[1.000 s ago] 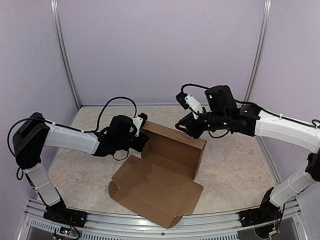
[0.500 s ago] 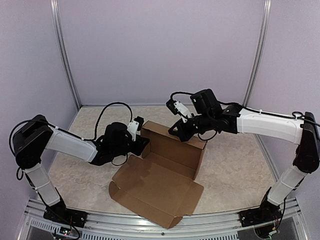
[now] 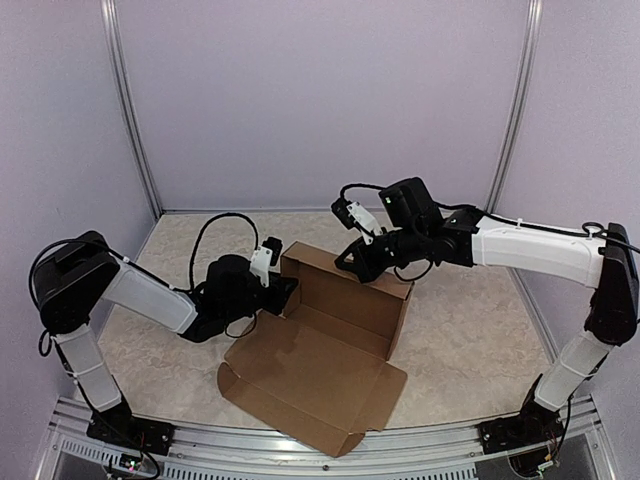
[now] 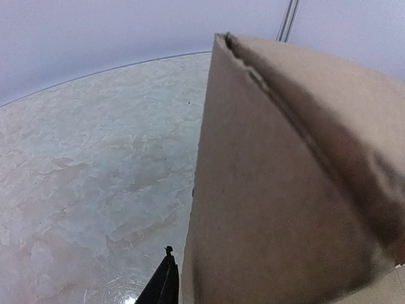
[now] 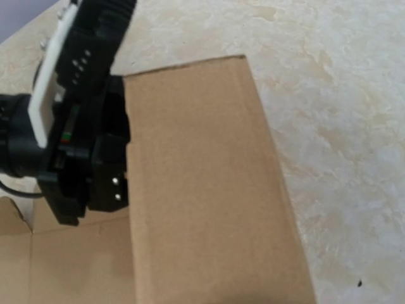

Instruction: Fold the paper box

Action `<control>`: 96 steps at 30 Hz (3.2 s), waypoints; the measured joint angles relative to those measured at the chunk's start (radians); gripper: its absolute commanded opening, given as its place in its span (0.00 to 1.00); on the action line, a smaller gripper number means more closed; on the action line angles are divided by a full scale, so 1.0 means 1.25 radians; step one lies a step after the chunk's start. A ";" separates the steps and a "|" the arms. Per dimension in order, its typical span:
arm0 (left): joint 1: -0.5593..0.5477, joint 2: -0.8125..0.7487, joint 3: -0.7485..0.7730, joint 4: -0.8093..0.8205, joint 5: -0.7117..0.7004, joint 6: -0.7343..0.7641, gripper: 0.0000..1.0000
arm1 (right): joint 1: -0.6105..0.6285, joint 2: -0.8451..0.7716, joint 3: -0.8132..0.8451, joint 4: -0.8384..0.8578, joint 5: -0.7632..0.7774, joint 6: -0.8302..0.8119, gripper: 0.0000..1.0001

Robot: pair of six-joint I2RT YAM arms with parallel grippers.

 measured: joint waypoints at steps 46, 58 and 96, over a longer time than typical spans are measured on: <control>0.089 0.067 -0.020 0.109 0.139 -0.019 0.98 | 0.000 0.000 -0.010 0.008 -0.017 0.030 0.00; 0.089 0.081 0.022 0.107 0.147 0.017 0.78 | 0.000 -0.002 -0.011 0.009 -0.018 0.030 0.00; 0.088 0.163 0.101 0.048 0.164 0.027 0.00 | 0.000 -0.002 -0.011 0.007 -0.021 0.054 0.00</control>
